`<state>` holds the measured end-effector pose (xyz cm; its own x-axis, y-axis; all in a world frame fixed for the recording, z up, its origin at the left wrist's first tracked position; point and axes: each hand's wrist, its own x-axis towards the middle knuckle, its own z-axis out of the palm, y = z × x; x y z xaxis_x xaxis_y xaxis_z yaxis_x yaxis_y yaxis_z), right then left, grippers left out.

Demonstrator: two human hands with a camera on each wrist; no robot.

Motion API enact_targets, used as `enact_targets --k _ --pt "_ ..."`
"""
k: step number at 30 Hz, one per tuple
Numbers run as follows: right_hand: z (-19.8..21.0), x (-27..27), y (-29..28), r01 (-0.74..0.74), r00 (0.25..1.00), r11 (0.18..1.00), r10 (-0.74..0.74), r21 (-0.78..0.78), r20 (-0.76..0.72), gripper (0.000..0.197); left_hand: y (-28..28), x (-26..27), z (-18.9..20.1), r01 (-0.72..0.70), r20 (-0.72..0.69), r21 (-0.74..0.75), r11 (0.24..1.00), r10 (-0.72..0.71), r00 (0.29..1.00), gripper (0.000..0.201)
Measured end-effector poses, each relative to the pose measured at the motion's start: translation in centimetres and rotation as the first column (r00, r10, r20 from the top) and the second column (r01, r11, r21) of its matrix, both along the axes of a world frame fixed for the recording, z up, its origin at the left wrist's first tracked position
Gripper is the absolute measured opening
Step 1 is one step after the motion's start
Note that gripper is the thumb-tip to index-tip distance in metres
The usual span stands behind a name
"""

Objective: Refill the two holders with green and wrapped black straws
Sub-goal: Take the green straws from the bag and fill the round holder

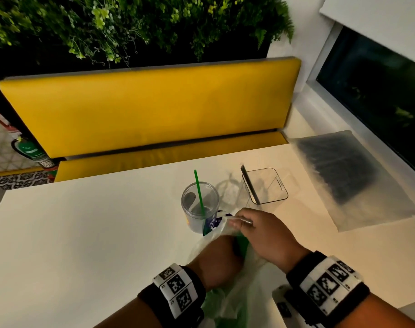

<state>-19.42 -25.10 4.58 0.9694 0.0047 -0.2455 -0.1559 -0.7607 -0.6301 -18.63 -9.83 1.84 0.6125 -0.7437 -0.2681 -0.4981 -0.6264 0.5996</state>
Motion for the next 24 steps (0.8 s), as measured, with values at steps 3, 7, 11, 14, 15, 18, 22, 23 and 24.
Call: enact_targets --k 3,7,11,14,15,18,22,23,24 --pt "0.1 0.1 -0.7 0.063 0.994 0.976 -0.043 0.207 -0.100 0.024 0.2 -0.2 0.2 -0.054 -0.102 0.025 0.998 0.056 0.993 0.016" --pt "0.6 -0.9 -0.5 -0.016 0.987 0.974 0.052 0.225 -0.154 0.034 0.7 -0.7 0.6 -0.068 -0.071 0.040 0.997 0.070 0.995 0.024" --pt "0.9 -1.0 -0.7 -0.019 0.986 0.964 0.061 0.265 -0.153 0.021 0.7 -0.8 1.1 -0.132 -0.103 -0.044 0.990 0.127 0.987 0.024" --pt "0.6 -1.0 -1.3 0.066 0.971 0.919 0.031 0.388 -0.237 0.012 0.8 -1.4 1.1 -0.144 -0.147 -0.027 0.989 0.138 0.979 0.022" --pt "0.4 -1.1 -1.6 0.126 0.955 0.905 -0.001 0.405 -0.296 0.013 1.0 -1.5 1.3 -0.160 -0.179 -0.036 0.986 0.152 0.972 0.022" --pt "-0.9 -1.2 -2.5 0.241 0.928 0.902 -0.106 0.359 -0.357 0.017 1.7 -1.7 2.4 -0.106 -0.227 -0.167 0.980 0.066 0.972 0.019" --pt "-2.1 -1.5 -3.2 0.115 0.972 0.974 -0.069 0.196 -0.225 0.033 2.6 -1.8 7.2 -0.171 -0.319 -0.449 0.877 0.022 0.947 0.021" --pt "-2.2 -1.6 -3.2 0.102 0.973 0.980 -0.063 0.172 -0.223 0.031 2.9 -1.3 9.3 -0.238 -0.348 -0.542 0.806 0.043 0.937 0.020" --pt "-2.3 -1.6 -3.0 0.106 0.971 0.982 -0.069 0.154 -0.228 0.030 3.3 -0.6 11.5 -0.313 -0.356 -0.642 0.700 0.090 0.930 0.017"
